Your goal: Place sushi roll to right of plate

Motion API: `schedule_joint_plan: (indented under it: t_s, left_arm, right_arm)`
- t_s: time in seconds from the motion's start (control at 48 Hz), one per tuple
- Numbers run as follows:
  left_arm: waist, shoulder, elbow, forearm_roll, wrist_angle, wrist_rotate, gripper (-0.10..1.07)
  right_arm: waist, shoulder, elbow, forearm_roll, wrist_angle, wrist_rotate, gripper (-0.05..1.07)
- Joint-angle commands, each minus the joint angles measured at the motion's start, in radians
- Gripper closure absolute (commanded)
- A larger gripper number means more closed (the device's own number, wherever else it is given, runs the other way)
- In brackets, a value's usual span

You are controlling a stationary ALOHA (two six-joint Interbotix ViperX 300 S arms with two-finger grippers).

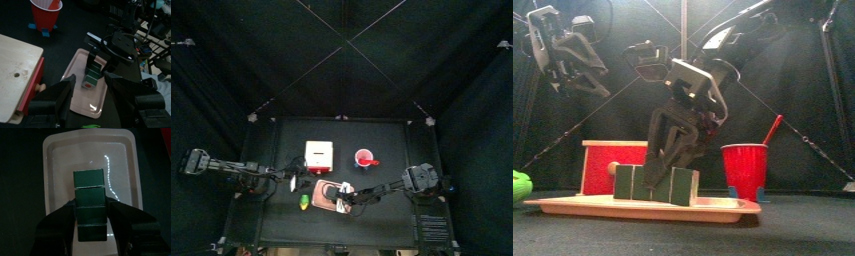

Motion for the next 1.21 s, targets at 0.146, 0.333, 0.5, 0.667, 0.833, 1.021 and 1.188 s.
schedule_joint_plan:
  t_s: [0.146,0.333,0.5,0.667,0.833,1.021,1.188]
  left_arm:
    - [0.003,0.0,-0.012,0.0,-0.002,0.002,0.11]
    - [0.006,0.0,-0.012,-0.002,-0.003,0.002,0.11]
    - [0.006,0.0,-0.009,-0.002,-0.003,0.002,0.11]
    - [0.006,-0.002,-0.009,0.0,-0.002,0.002,0.11]
    - [0.008,-0.002,-0.009,-0.003,-0.003,0.002,0.11]
    - [0.009,-0.003,-0.008,-0.005,-0.002,0.002,0.11]
    - [0.009,-0.003,-0.006,-0.009,-0.003,0.002,0.11]
  right_arm:
    - [0.002,-0.06,-0.018,-0.005,-0.003,-0.002,0.51]
    - [0.002,-0.091,0.008,-0.006,-0.002,0.0,0.51]
    - [0.018,-0.173,0.081,-0.005,0.014,0.0,0.51]
    - [0.058,-0.27,0.181,-0.006,0.018,-0.002,0.51]
    - [0.13,-0.356,0.301,-0.014,0.026,0.0,0.51]
    - [0.206,-0.442,0.397,0.014,0.054,0.003,0.51]
    - [0.242,-0.489,0.446,0.02,0.067,0.002,0.51]
